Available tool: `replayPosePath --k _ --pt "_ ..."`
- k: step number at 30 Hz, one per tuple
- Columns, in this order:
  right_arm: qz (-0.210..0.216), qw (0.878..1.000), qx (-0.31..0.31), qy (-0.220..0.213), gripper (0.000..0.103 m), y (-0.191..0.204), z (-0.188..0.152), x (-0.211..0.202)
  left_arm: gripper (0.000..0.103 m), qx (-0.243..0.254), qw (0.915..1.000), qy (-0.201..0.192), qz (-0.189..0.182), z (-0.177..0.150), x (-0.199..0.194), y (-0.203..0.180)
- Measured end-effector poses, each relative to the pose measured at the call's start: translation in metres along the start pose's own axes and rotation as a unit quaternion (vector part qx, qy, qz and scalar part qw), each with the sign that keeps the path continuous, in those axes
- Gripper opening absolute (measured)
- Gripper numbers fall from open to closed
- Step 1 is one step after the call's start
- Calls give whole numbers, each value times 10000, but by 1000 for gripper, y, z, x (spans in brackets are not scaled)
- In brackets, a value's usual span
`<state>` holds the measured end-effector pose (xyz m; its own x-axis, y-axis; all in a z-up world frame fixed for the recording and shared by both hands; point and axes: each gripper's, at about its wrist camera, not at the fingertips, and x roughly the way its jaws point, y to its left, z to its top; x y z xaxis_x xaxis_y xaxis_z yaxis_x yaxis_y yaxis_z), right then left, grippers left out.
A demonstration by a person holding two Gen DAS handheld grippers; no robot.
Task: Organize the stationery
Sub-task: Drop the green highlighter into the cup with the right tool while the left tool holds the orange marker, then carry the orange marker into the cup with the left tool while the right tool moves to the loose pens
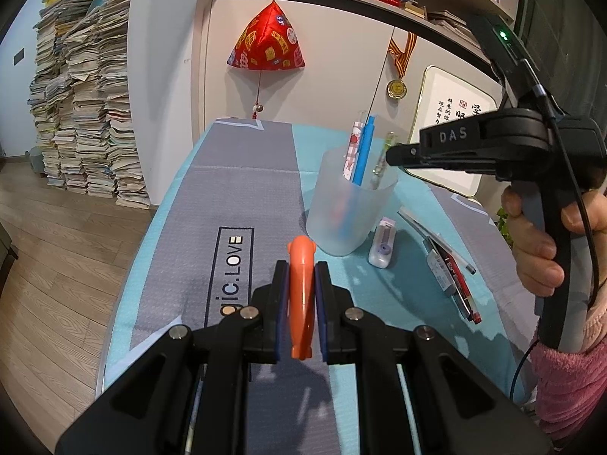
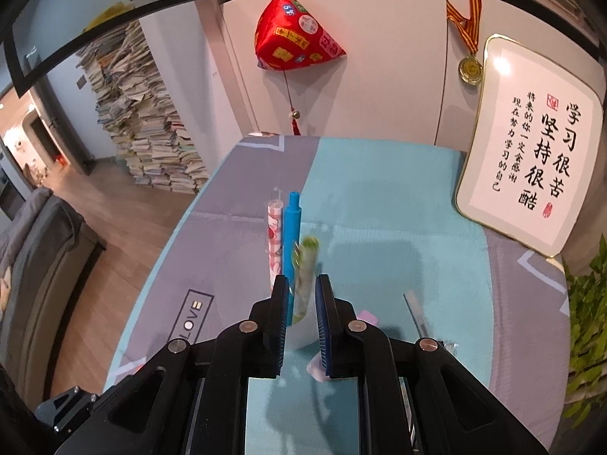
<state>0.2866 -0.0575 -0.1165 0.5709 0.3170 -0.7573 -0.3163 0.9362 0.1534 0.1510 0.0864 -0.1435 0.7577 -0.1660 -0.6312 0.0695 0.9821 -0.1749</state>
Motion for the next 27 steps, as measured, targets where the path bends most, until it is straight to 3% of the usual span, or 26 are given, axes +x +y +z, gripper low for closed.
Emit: replayPosePath --k 8,16,27 --pt "221 9997 22 -134 15 -18 -28 -30 12 17 9999 -151 25 14 -2 -10" --pt "110 9994 230 -253 15 -55 -72 -62 12 7 9984 -551 -108 52 3 -28" --pt "-173 9957 906 -130 15 -122 -120 -73 12 -19 9992 -385 -104 86 49 -49"
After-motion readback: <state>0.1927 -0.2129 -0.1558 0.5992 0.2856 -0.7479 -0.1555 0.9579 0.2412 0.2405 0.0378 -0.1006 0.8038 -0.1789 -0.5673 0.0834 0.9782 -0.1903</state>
